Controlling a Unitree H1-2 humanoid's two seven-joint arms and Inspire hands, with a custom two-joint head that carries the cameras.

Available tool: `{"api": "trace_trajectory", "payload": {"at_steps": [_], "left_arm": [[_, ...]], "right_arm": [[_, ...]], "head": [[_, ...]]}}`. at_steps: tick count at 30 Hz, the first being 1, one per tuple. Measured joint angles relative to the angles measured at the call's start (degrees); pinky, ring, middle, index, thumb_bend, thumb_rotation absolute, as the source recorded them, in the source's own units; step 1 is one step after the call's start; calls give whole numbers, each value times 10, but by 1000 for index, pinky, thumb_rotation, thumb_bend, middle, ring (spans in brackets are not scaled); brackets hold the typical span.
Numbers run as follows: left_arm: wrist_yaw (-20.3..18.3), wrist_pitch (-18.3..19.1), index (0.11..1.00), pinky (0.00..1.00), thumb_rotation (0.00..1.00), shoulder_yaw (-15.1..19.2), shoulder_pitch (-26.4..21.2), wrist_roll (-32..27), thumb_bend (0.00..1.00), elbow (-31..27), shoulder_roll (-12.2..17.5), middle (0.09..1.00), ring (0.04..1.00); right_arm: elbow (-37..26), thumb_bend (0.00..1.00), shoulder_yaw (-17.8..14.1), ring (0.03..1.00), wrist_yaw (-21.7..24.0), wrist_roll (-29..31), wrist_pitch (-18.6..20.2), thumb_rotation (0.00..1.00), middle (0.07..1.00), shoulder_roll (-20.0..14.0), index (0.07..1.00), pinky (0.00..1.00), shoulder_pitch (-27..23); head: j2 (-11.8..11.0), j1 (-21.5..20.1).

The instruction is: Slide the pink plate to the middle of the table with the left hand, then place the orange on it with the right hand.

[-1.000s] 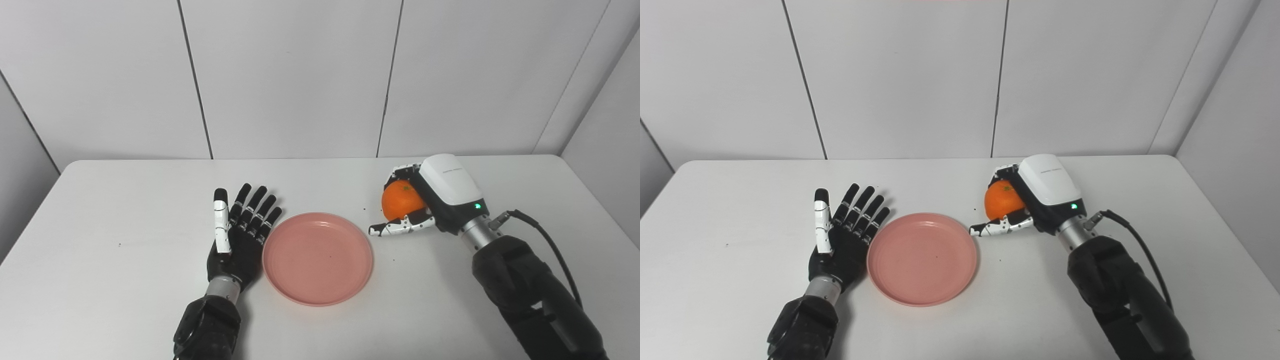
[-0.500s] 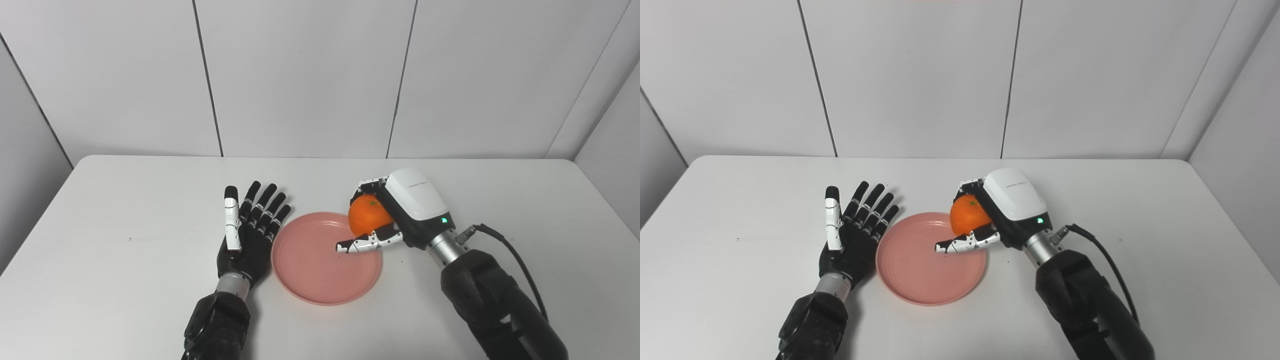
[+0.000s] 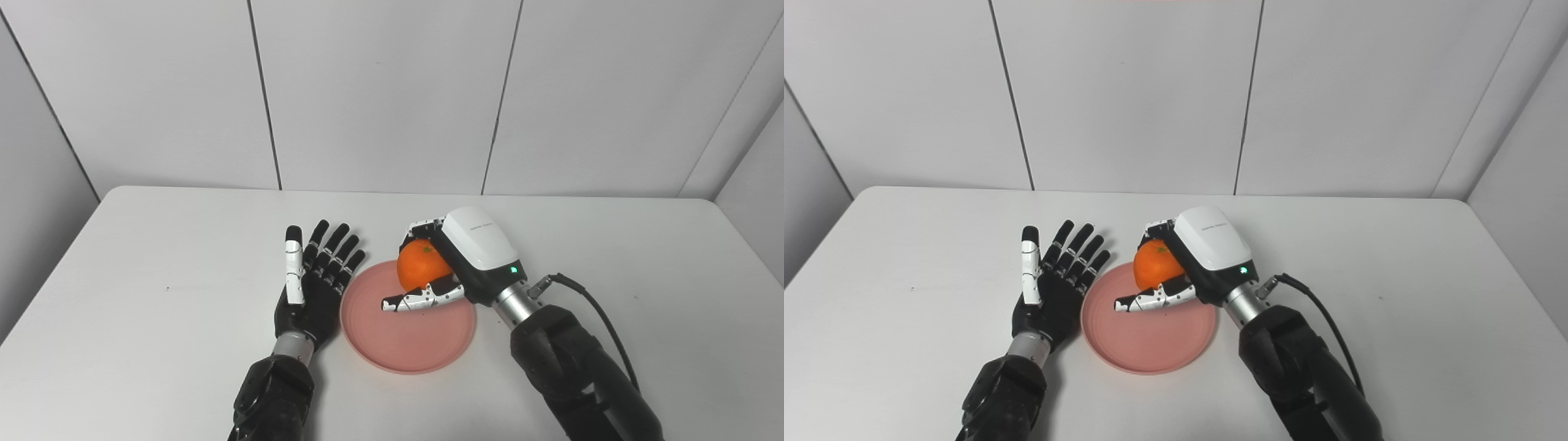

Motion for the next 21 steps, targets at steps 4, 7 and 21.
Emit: {"api": "trace_trajectory", "payload": {"at_steps": [4,7,21], "left_arm": [[0,0,923,868,699,1,0,0,764,0,0,860,875],[0,0,927,871,711,0,0,0,767,0,0,859,872],[0,-1,925,861,704,0,0,0,755,0,0,859,865]], "right_arm": [[4,712,5,181,8,-7,0,631,246,0,242,123,-1],[11,715,10,179,9,-12,0,640,243,2,242,124,-1],[96,711,25,182,6,-18,-6,669,248,15,252,126,-9]], "head": [[0,0],[-1,-3],[-1,-4]]}}
